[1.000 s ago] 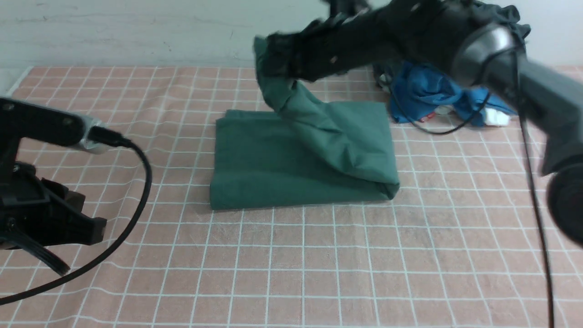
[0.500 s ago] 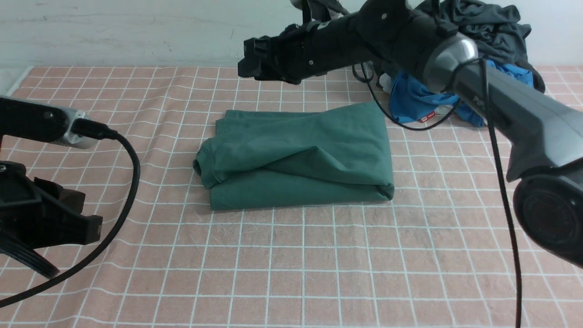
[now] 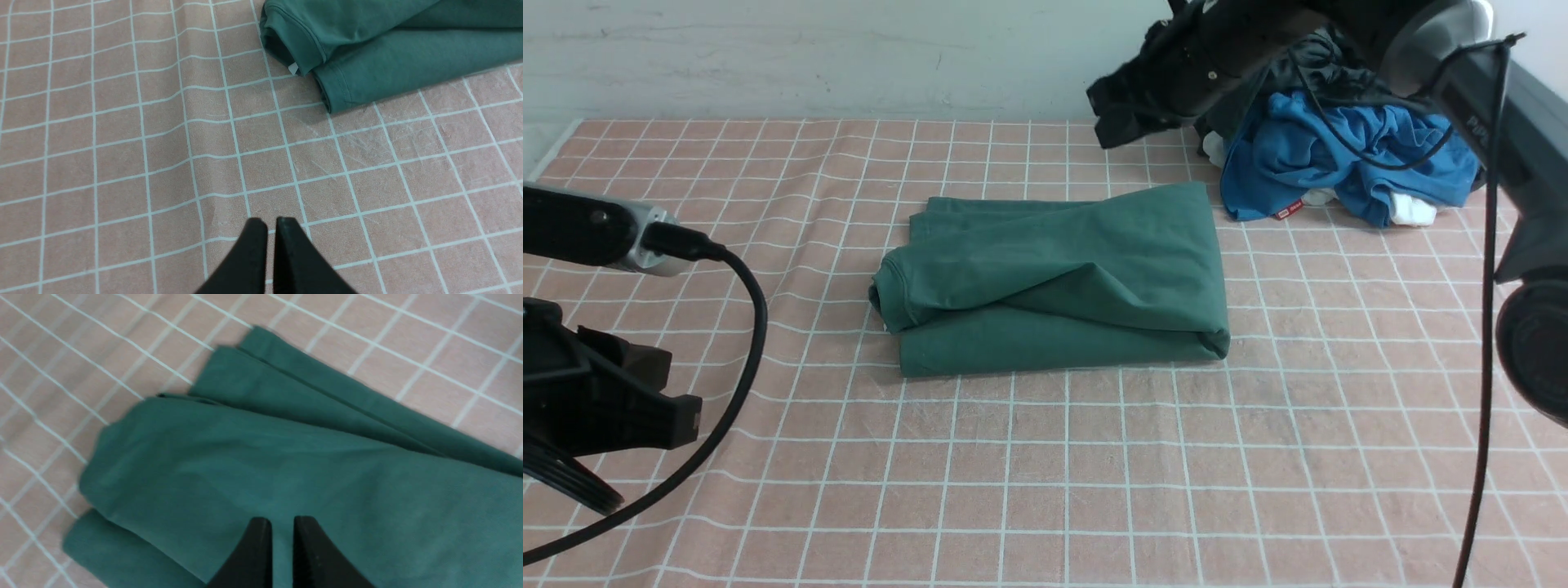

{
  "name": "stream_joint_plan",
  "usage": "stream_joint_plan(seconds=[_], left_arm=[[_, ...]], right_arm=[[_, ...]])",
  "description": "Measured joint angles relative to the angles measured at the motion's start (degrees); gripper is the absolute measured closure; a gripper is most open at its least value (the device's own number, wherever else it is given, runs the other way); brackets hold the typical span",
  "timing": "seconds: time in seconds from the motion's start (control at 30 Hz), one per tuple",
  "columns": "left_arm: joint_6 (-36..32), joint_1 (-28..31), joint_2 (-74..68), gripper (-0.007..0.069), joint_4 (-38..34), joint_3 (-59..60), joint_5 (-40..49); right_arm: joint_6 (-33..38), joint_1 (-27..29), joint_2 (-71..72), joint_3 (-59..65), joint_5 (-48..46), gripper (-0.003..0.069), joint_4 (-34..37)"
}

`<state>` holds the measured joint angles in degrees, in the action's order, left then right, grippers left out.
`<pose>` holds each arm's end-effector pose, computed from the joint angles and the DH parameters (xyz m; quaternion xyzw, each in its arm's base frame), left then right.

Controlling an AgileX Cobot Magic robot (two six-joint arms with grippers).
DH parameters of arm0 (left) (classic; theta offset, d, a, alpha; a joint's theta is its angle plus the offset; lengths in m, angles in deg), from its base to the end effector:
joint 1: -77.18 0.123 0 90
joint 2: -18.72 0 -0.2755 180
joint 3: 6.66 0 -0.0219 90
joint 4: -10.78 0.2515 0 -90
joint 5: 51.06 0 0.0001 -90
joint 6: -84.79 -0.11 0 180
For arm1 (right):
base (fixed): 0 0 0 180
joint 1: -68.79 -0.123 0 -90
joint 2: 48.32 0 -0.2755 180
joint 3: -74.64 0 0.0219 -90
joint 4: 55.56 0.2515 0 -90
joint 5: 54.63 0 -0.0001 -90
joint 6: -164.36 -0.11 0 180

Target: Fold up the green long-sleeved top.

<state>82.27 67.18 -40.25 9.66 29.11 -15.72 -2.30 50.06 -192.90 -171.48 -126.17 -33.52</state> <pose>0.1914 -0.0350 0.2892 0.0940 0.9017 -0.0360 0.4205 0.4798 0.2040 0.2666 -0.2508 0.9144 0.2025 0.2448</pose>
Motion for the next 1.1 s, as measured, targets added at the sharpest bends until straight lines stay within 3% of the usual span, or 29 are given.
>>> stream_joint_plan(seconds=[0.2,0.47,0.77,1.1], left_arm=[[0.0,0.0,0.0,0.0608,-1.14,0.0,0.0],[0.0,0.0,0.0,0.0608,-1.51,0.0,0.0],[0.0,0.0,3.62,0.0608,-2.88,0.0,0.05],[-0.02,0.0,5.15,0.0608,-2.95,0.17,0.0]], right_arm=[[2.52,0.0,-5.19,6.74,5.72,0.067,4.38],[12.61,-0.25,-7.08,13.04,3.18,0.067,10.65],[13.47,-0.25,4.21,12.66,4.7,0.067,9.04],[12.41,-2.04,-3.87,19.62,7.15,0.067,9.2]])
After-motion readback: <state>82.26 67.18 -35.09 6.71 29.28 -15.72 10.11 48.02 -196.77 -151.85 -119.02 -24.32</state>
